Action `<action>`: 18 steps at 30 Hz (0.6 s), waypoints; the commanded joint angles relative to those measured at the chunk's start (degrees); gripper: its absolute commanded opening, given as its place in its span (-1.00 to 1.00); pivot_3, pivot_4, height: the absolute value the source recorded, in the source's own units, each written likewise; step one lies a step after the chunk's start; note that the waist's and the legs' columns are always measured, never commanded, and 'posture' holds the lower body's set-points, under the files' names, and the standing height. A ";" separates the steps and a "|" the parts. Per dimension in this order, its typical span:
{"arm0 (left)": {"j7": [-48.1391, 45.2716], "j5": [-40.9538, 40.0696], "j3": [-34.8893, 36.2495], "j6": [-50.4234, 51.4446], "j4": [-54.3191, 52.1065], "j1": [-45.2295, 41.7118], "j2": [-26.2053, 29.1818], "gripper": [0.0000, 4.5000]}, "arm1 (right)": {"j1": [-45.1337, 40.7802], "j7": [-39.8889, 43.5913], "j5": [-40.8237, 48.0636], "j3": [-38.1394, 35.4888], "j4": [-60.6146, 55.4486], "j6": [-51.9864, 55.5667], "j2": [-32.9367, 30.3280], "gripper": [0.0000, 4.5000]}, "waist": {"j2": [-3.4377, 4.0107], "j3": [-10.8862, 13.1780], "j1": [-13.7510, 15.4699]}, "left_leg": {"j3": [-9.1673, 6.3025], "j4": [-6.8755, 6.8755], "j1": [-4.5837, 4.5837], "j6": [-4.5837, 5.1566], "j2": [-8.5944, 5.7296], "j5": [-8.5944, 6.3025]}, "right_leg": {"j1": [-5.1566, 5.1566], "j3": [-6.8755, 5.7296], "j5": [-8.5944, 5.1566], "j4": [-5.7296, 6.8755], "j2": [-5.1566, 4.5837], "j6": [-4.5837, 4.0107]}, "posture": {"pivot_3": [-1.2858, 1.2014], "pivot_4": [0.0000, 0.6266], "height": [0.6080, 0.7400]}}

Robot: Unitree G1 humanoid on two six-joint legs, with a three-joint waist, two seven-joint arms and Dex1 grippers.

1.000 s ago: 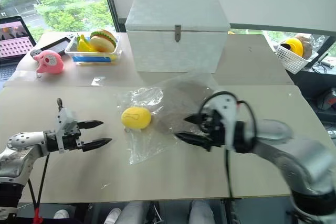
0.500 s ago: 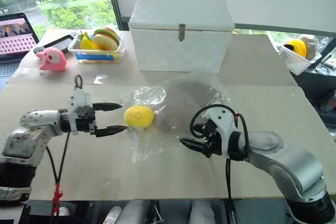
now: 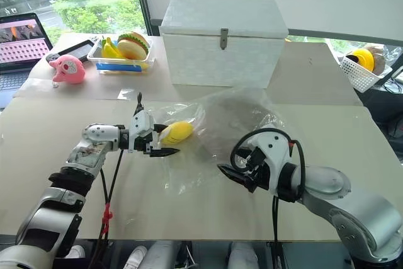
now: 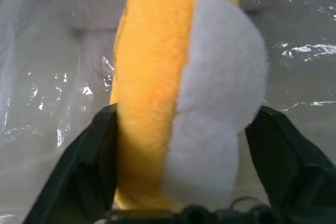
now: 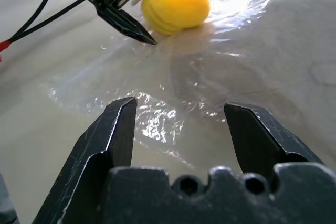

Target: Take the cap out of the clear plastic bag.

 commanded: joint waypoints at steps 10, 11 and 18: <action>6.60 -2.70 6.59 1.45 5.35 -4.20 -4.13 -0.80 | 0.69 -2.87 -0.14 0.63 -1.08 -0.95 -0.12 0.69 | -0.01 0.00 0.02 | -0.08 0.16 -0.02 0.05 -0.02 0.00 | 0.02 -0.01 0.01 0.13 -0.02 0.02 | 0.03 -0.52 0.74; 8.27 -4.15 8.40 3.76 5.10 -4.75 -4.52 -0.80 | 0.67 -2.84 -0.36 0.84 -0.85 -1.04 -0.16 0.69 | -0.01 0.00 -0.02 | -0.09 0.19 -0.05 0.07 -0.01 -0.01 | 0.01 -0.01 0.01 0.14 -0.01 0.02 | 0.03 -0.52 0.74; 28.98 -7.34 20.82 12.39 11.13 -10.16 -3.48 -0.80 | 0.32 -2.26 -1.76 2.14 0.39 -1.73 0.23 0.69 | -0.04 0.01 -0.79 | -0.22 0.28 -0.10 0.08 -0.03 0.00 | 0.01 -0.03 0.03 0.18 0.00 0.05 | 0.03 -0.52 0.74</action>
